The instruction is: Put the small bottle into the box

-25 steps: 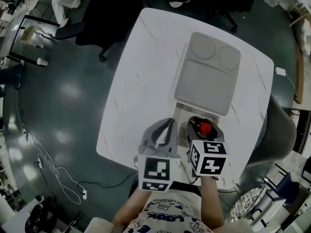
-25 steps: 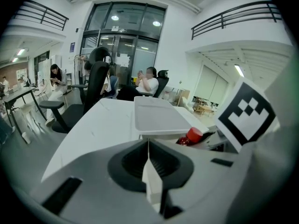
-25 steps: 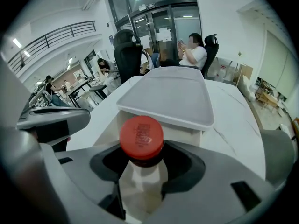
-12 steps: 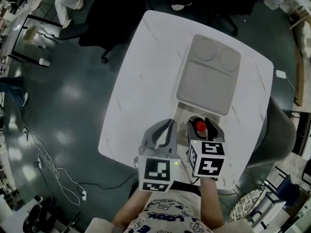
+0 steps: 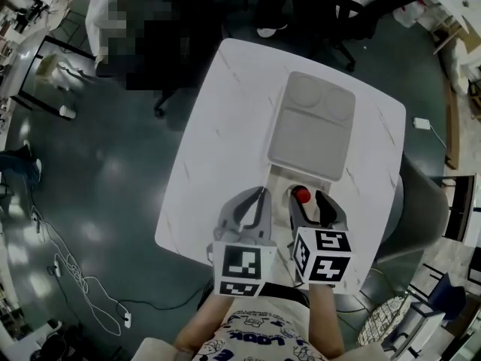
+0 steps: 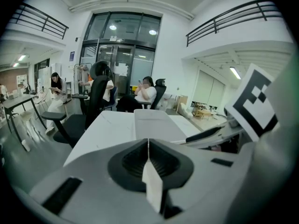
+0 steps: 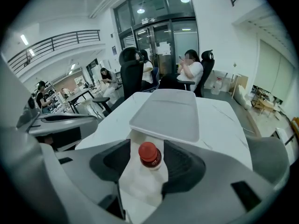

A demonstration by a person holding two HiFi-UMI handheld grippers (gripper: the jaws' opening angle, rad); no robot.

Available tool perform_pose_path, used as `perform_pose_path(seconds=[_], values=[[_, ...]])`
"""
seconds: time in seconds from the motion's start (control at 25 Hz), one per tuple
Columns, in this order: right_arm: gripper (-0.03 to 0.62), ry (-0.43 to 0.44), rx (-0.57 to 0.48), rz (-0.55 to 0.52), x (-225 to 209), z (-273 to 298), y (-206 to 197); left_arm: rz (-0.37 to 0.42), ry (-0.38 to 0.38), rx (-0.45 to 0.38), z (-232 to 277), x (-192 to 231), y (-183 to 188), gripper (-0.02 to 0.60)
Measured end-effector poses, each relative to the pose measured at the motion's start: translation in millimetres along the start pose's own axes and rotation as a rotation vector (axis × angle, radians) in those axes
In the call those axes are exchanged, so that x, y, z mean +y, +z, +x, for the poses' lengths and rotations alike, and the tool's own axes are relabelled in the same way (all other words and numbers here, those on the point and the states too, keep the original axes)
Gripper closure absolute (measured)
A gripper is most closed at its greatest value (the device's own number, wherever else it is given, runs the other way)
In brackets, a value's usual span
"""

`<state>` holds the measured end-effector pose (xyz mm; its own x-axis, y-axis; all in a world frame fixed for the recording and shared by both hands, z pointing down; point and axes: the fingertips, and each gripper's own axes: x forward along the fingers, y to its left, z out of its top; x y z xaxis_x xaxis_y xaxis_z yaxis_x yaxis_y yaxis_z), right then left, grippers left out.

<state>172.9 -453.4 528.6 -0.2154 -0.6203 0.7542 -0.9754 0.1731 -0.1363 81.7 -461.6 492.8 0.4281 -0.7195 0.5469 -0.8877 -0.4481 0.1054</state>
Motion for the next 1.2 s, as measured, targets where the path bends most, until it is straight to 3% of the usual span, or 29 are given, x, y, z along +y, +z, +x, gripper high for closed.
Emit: perform_pose_path(seconds=[0.4, 0.6, 1.2], values=[[0.373, -0.010, -0.226, 0.053, 12, -52, 39, 0.048, 0.007, -0.106, -29, -5, 39, 0.561], [0.480, -0.017, -0.331, 0.049, 22, -80, 54, 0.068, 0.015, -0.165, -47, -6, 56, 0.561], [0.542, -0.032, -0.433, 0.020, 36, -120, 78, 0.102, 0.019, -0.276, -80, -7, 95, 0.561]])
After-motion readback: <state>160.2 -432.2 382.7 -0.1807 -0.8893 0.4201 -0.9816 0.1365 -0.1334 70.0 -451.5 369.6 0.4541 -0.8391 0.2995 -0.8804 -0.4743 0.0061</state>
